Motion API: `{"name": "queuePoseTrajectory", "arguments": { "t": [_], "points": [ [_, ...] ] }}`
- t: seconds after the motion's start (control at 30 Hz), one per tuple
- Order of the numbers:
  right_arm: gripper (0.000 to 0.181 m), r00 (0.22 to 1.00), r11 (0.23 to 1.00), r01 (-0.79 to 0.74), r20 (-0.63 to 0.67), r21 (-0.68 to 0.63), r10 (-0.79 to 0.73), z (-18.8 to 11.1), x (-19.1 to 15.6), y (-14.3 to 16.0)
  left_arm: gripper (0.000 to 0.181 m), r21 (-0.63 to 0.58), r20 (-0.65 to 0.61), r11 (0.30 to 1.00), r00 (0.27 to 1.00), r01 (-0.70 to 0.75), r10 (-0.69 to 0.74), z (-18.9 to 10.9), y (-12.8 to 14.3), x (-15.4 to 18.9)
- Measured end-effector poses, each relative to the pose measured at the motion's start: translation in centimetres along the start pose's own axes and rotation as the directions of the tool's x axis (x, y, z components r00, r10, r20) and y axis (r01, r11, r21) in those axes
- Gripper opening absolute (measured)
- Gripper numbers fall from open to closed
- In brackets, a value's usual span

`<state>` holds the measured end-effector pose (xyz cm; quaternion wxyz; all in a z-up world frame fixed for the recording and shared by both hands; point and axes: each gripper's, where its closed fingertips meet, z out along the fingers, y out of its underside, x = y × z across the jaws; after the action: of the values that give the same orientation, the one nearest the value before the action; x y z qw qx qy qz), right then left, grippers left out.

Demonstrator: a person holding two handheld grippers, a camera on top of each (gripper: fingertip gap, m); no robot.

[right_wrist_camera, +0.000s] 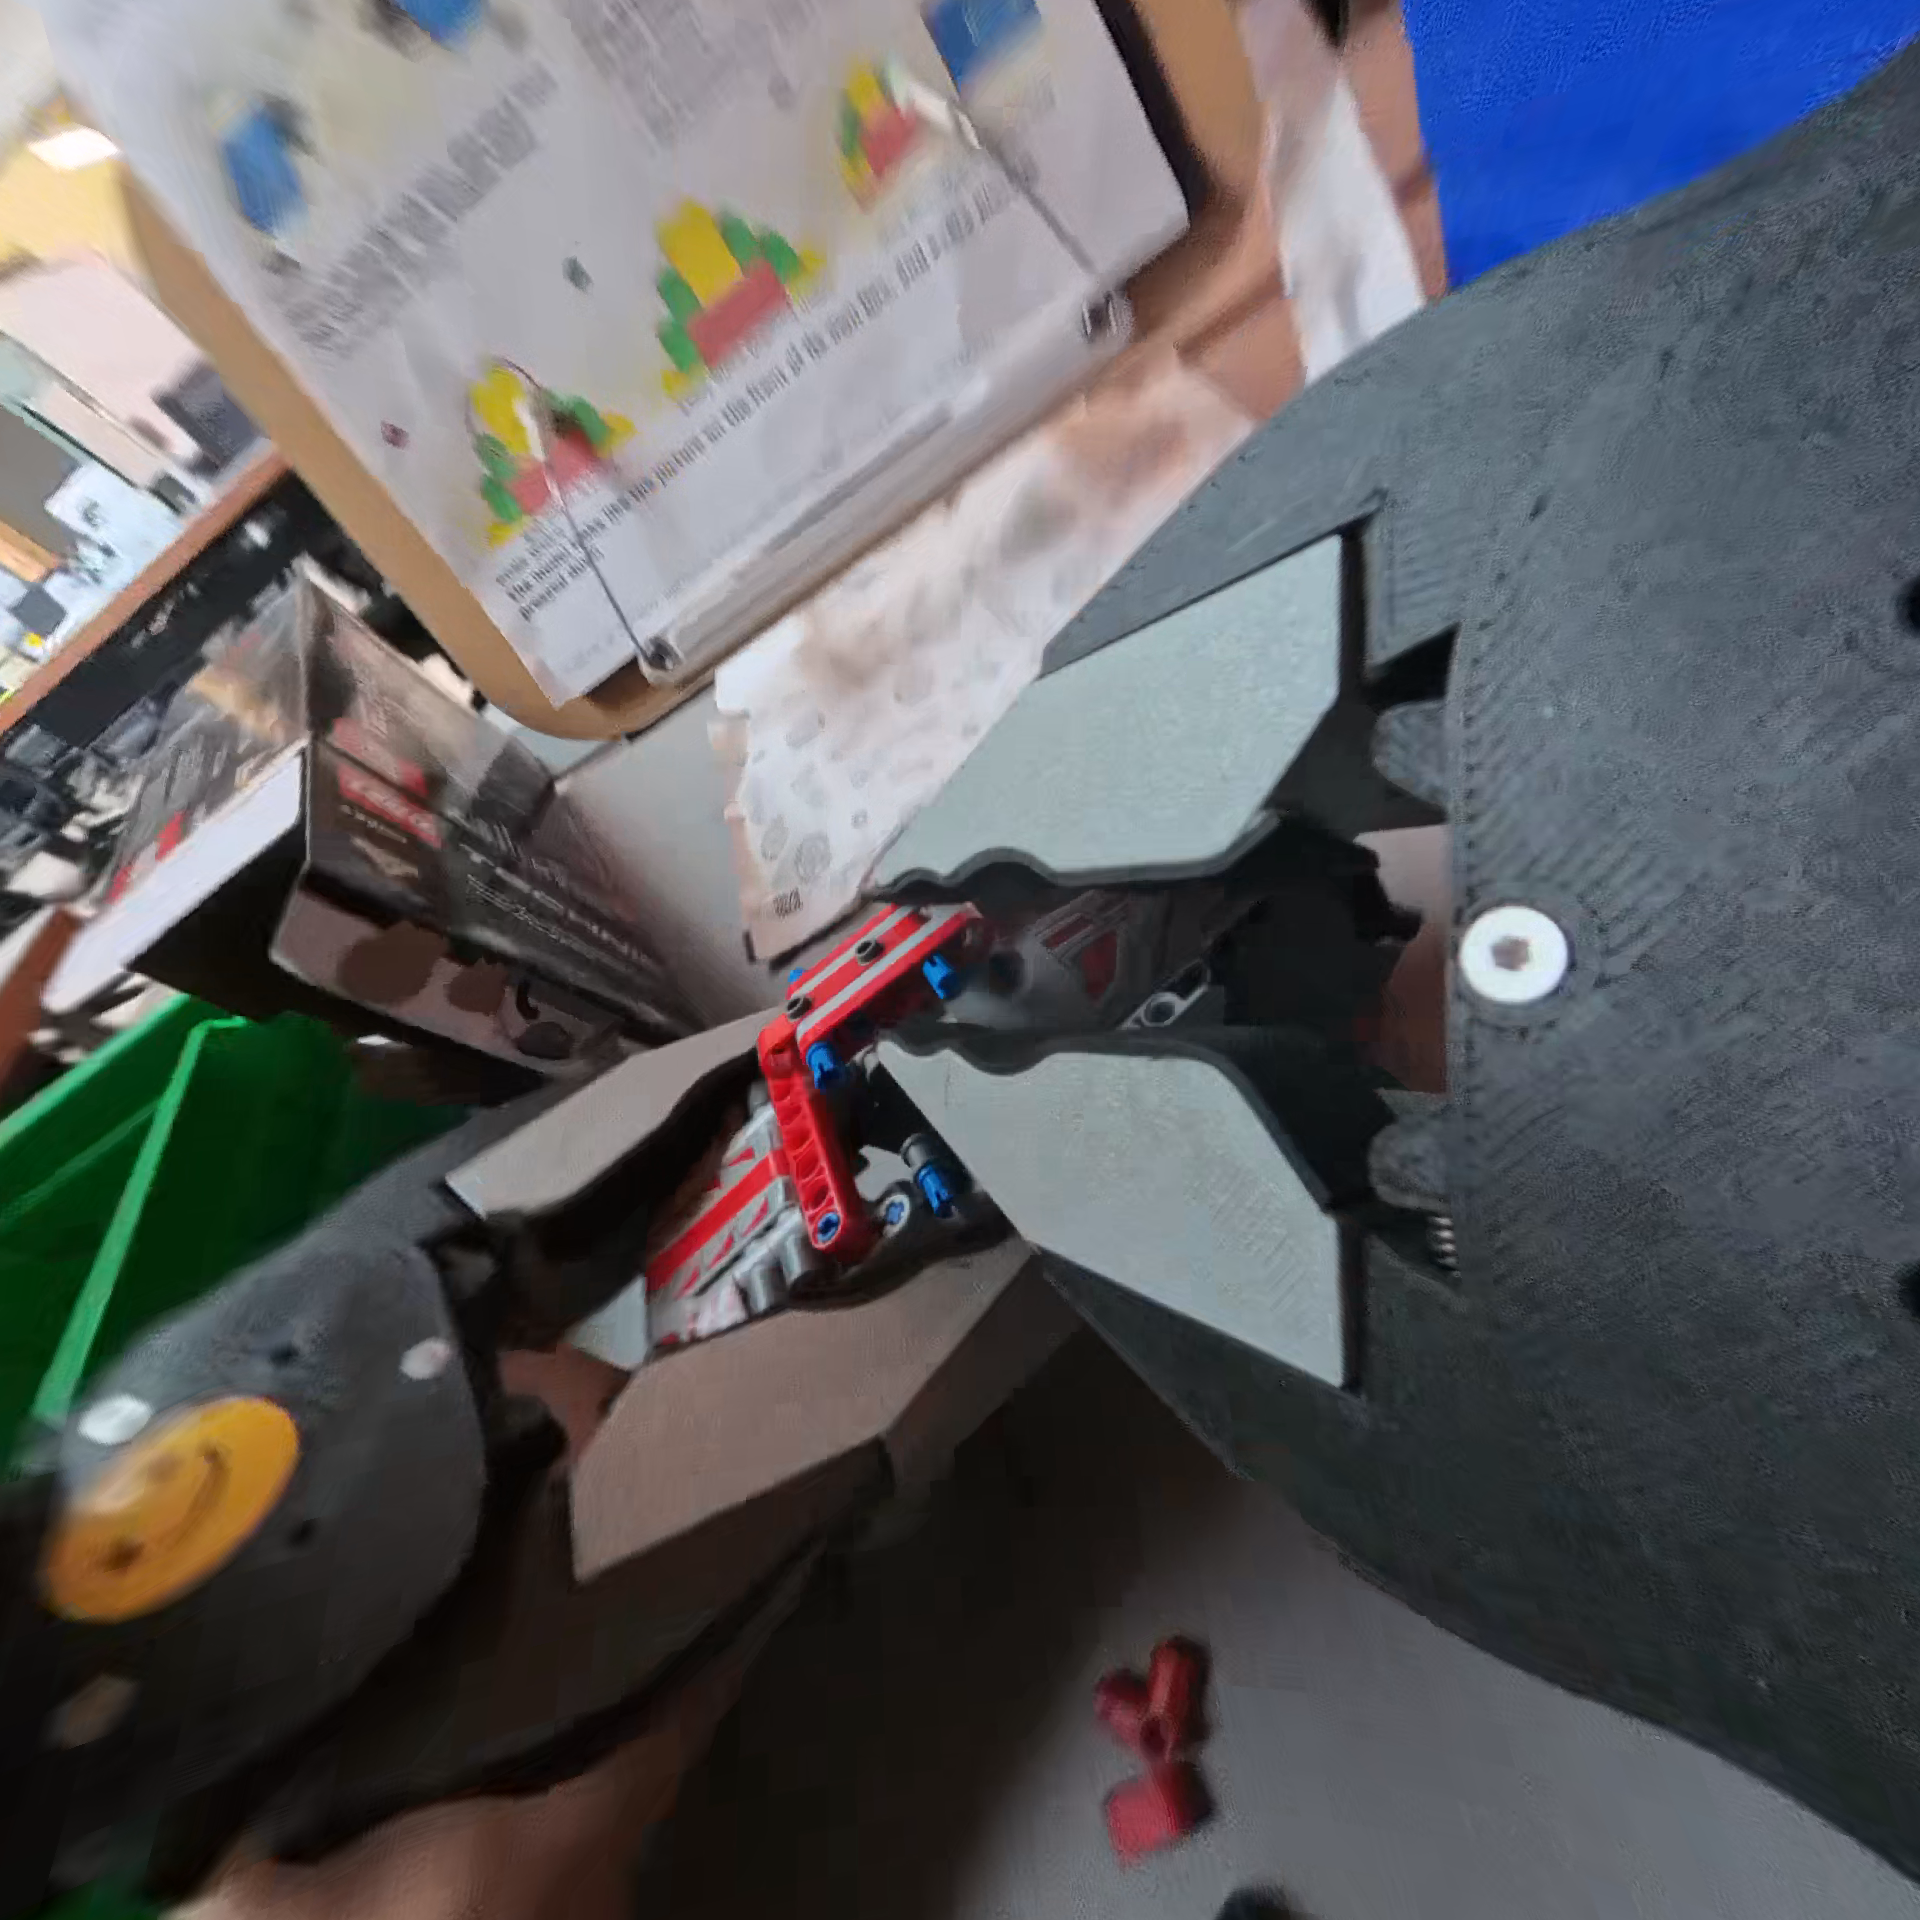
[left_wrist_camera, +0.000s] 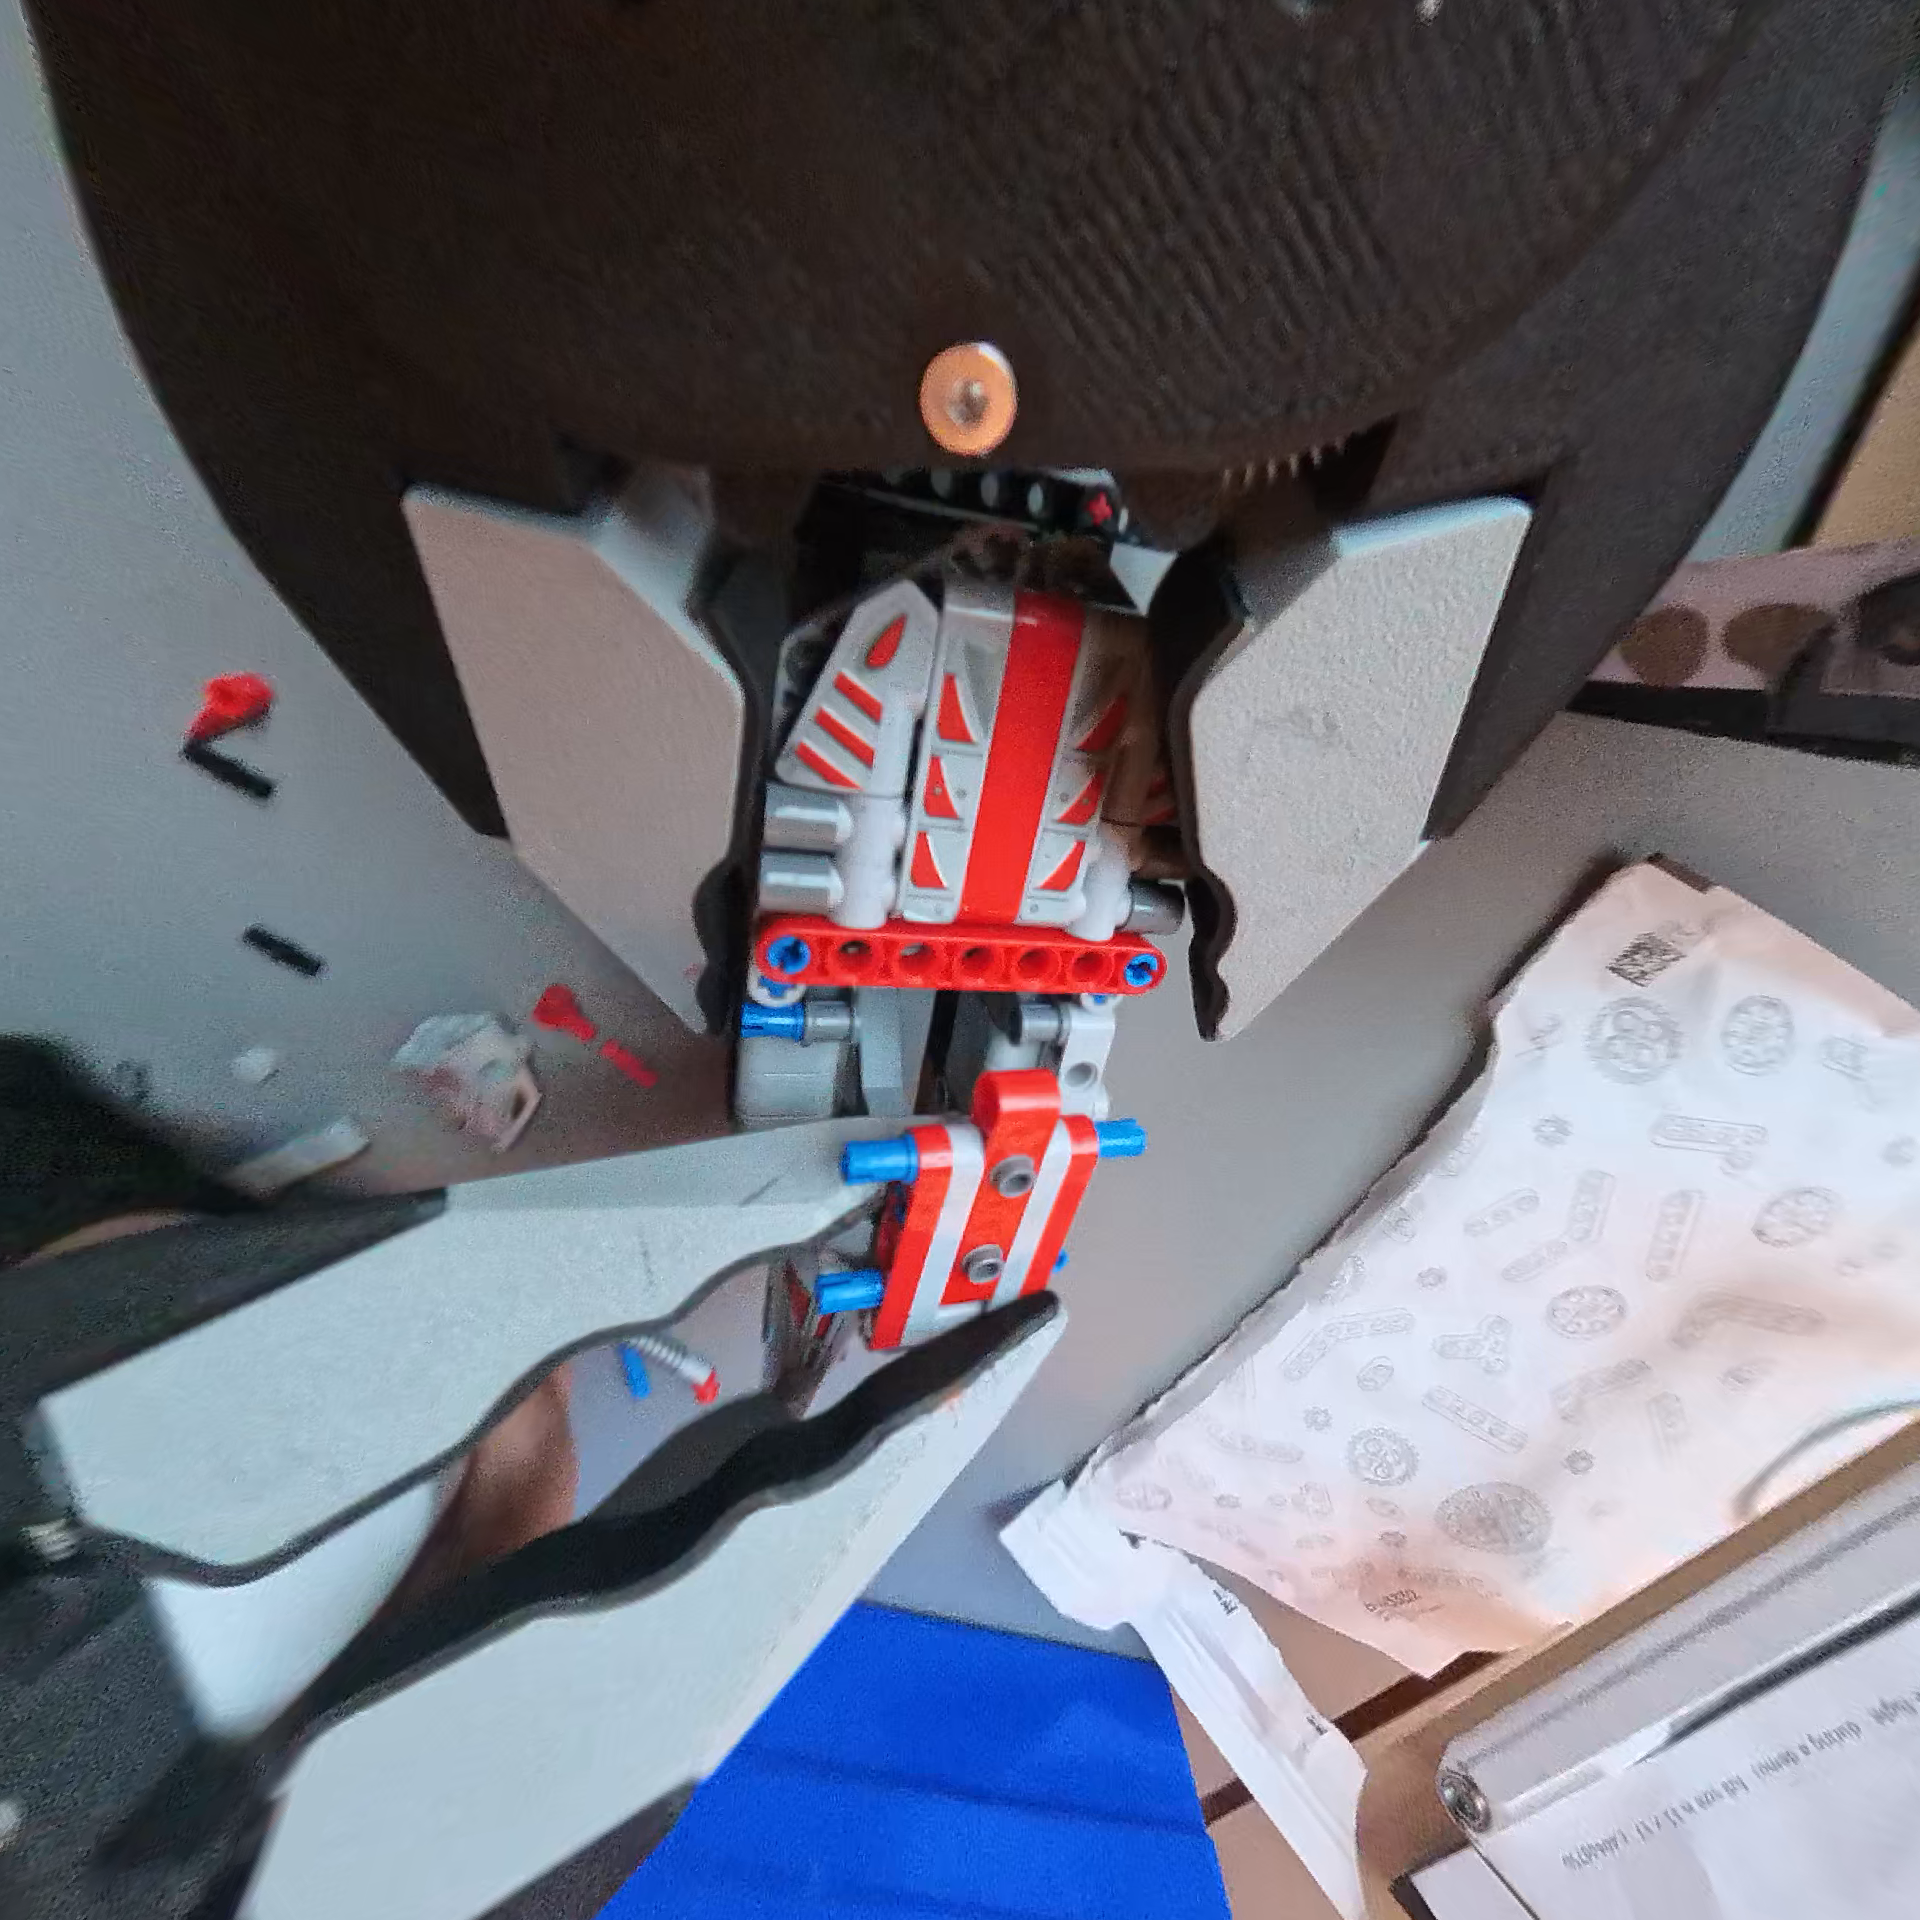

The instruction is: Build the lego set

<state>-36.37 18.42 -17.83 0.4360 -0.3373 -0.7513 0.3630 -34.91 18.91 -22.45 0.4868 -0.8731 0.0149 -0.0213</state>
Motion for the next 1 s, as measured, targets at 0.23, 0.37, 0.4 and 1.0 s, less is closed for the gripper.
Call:
{"name": "queuePoseTrajectory", "arguments": {
  "t": [0.23, 0.37, 0.4, 1.0],
  "points": [
    [0.021, 0.98, 0.983, -0.183, 0.089, 0.033, 0.179, 0.2, 0.4, 0.0, 0.087, 0.028, -0.02, 0.995, 0.995, 0.094, -0.094, 0.1, -0.6, 0.0],
    [0.027, 0.98, 0.983, -0.177, 0.102, 0.056, 0.171, -0.1, 0.4, -0.5, 0.086, 0.048, -0.096, 0.975, 0.973, 0.216, -0.21, -0.2, -1.0, 0.1],
    [0.031, 0.977, 0.978, -0.195, 0.105, 0.078, 0.187, -0.5, 0.7, -0.9, 0.085, 0.06, -0.129, 0.963, 0.959, 0.261, -0.252, -0.4, -1.2, 0.1],
    [0.031, 0.829, 0.82, -0.548, 0.241, 0.163, 0.506, -3.1, 3.6, -0.4, 0.084, 0.109, -0.26, 0.892, 0.879, 0.439, -0.4, -1.6, -1.7, -0.8]
  ]
}}
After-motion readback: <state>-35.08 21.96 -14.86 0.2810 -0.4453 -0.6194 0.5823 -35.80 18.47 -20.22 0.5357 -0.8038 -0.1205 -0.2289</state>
